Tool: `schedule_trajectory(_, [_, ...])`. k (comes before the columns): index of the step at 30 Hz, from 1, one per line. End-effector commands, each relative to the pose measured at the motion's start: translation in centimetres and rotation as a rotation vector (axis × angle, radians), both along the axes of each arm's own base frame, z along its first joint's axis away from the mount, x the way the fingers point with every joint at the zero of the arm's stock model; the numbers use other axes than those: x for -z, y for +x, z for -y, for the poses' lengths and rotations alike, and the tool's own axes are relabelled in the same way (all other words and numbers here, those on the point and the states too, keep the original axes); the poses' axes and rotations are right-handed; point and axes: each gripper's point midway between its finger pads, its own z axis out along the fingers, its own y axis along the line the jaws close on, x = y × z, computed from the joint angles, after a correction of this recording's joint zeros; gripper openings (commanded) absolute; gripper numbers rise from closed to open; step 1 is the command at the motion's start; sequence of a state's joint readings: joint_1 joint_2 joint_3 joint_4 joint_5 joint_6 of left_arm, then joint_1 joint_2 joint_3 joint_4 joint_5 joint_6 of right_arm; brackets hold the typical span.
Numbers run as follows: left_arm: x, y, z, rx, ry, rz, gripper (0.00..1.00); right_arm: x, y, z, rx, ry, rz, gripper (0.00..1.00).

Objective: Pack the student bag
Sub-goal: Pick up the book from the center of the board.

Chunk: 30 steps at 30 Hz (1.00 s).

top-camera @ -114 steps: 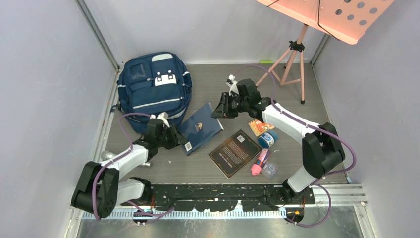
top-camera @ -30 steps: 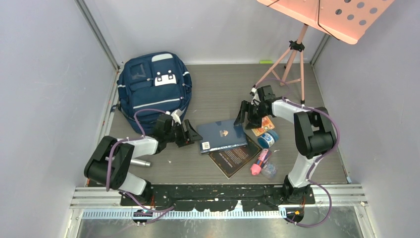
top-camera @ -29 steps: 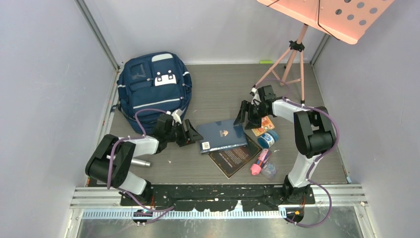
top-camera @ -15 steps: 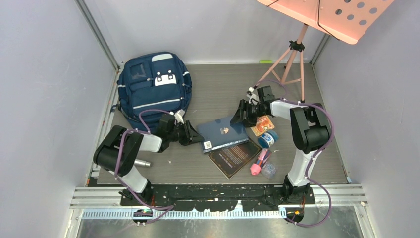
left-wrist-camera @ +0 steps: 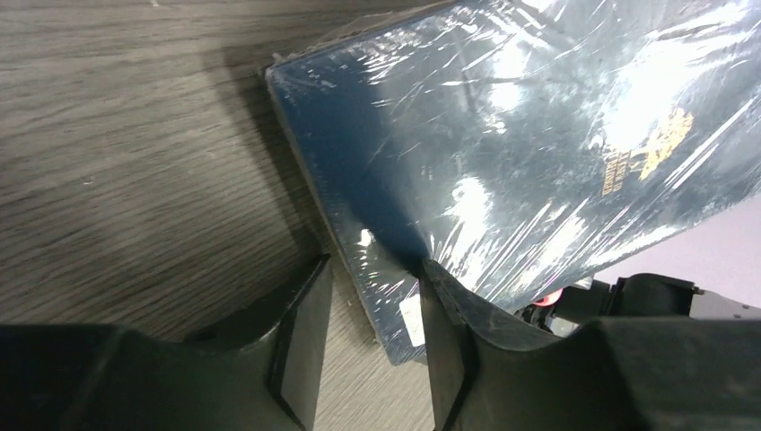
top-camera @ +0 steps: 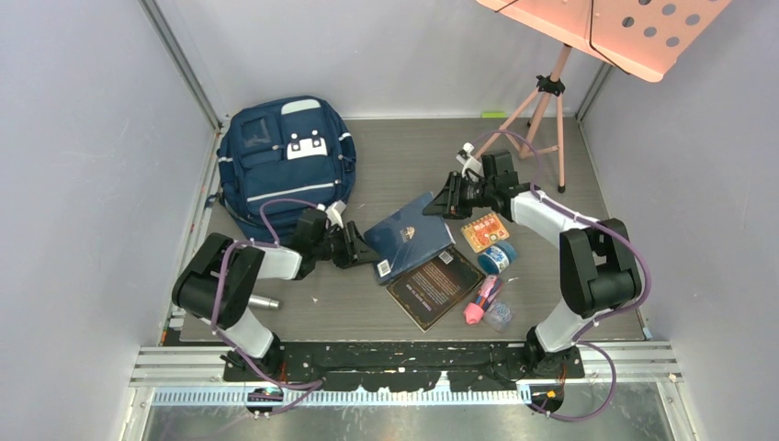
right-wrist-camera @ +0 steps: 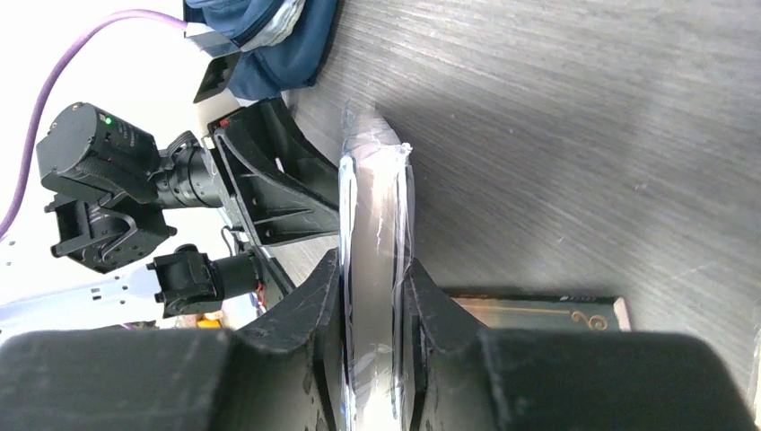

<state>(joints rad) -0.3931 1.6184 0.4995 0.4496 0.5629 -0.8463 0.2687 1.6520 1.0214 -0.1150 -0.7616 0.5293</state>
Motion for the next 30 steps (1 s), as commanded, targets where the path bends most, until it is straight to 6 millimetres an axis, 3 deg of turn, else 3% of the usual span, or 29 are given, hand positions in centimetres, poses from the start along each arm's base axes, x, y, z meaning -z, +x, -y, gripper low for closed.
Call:
schedule_trajectory(1, [0.2,-0.3,-0.7,0.037,0.132,0.041,0.49,-4.6,-2.3,-1.7,-0.031,0.093,0.006,0.01])
schedule_trajectory(5, [-1.3,0.0,-1.6,0.041,0.198,0.079,0.73,-7.0,-2.1,-0.9,0.006,0.052,0.084,0.01])
schedule_trajectory(7, [-2.3,0.1,-2.1,0.046,0.227,0.106,0.8,-8.2,-2.1,-0.3,0.02,0.016,0.12,0.01])
schedule_trajectory(12, [-5.6,0.7,-4.3,0.036,0.326,0.171,0.92,-10.8,-2.5,1.4,0.038,-0.136,0.209,0.01])
schedule_trajectory(13, [-6.7,1.1,-4.8,0.033,0.34,0.194,0.93,-12.3,-1.9,1.8,0.065,-0.165,0.252,0.01])
schedule_trajectory(14, [-7.3,1.1,-5.4,0.031,0.366,0.193,0.95,-12.2,-2.5,2.3,0.055,-0.21,0.239,0.01])
schedule_trajectory(15, [-7.9,1.2,-6.2,0.028,0.401,0.197,0.96,-14.0,-1.7,2.7,0.086,-0.241,0.285,0.01])
schedule_trajectory(16, [-8.5,1.4,-7.1,0.015,0.44,0.191,0.97,-13.5,-2.6,3.0,0.061,-0.292,0.264,0.01])
schedule_trajectory(17, [-8.7,1.4,-8.0,-0.011,0.47,0.169,0.98,-15.4,-2.0,3.5,0.087,-0.328,0.312,0.01])
schedule_trajectory(18, [-9.0,1.4,-8.1,-0.022,0.462,0.164,0.98,-16.2,-2.7,3.5,0.063,-0.373,0.323,0.01])
schedule_trajectory(19, [-9.3,1.5,-7.9,-0.026,0.439,0.168,0.98,-16.3,-2.4,4.3,0.093,-0.443,0.338,0.01])
schedule_trajectory(24, [-11.6,1.5,-8.8,0.001,0.502,0.148,0.98,-17.3,-4.7,5.5,0.052,-0.688,0.354,0.01])
schedule_trajectory(30, [-13.2,2.5,-13.9,0.071,0.843,0.162,0.97,-15.9,-6.5,6.0,0.031,-0.786,0.301,0.01])
